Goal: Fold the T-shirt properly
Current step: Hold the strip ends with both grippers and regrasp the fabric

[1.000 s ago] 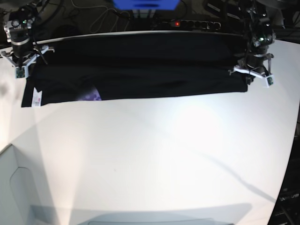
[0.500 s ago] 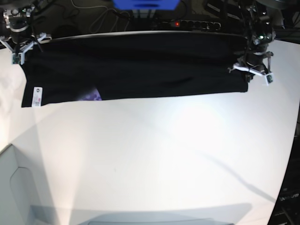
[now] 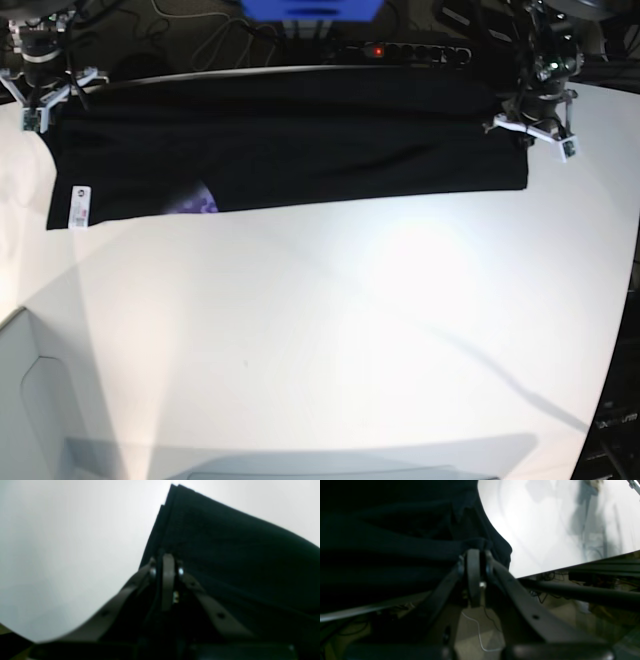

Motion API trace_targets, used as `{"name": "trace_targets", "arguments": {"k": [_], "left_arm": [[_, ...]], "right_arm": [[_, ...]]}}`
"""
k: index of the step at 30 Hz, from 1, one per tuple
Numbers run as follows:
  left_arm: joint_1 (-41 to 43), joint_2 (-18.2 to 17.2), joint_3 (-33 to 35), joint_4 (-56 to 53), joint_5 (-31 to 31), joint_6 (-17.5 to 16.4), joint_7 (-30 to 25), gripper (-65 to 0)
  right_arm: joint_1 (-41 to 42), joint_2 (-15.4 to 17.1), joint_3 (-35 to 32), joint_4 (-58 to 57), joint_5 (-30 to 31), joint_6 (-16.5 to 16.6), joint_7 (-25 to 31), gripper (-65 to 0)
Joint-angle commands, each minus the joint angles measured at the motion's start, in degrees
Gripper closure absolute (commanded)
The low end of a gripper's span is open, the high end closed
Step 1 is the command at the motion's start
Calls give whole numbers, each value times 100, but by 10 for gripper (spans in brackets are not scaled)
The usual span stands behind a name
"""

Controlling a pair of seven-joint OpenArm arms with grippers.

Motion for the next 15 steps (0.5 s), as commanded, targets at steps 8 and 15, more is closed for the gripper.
{"name": "trace_targets", "arguments": {"k": [8, 15], "left_arm": [[-28, -63, 9, -144, 41, 12, -134, 0], [-36, -63, 80, -293, 41, 12, -151, 0]], "right_arm": [[315, -79, 32, 94, 8, 17, 91, 0], [930, -71, -12, 6, -18, 17, 30, 0]]}}
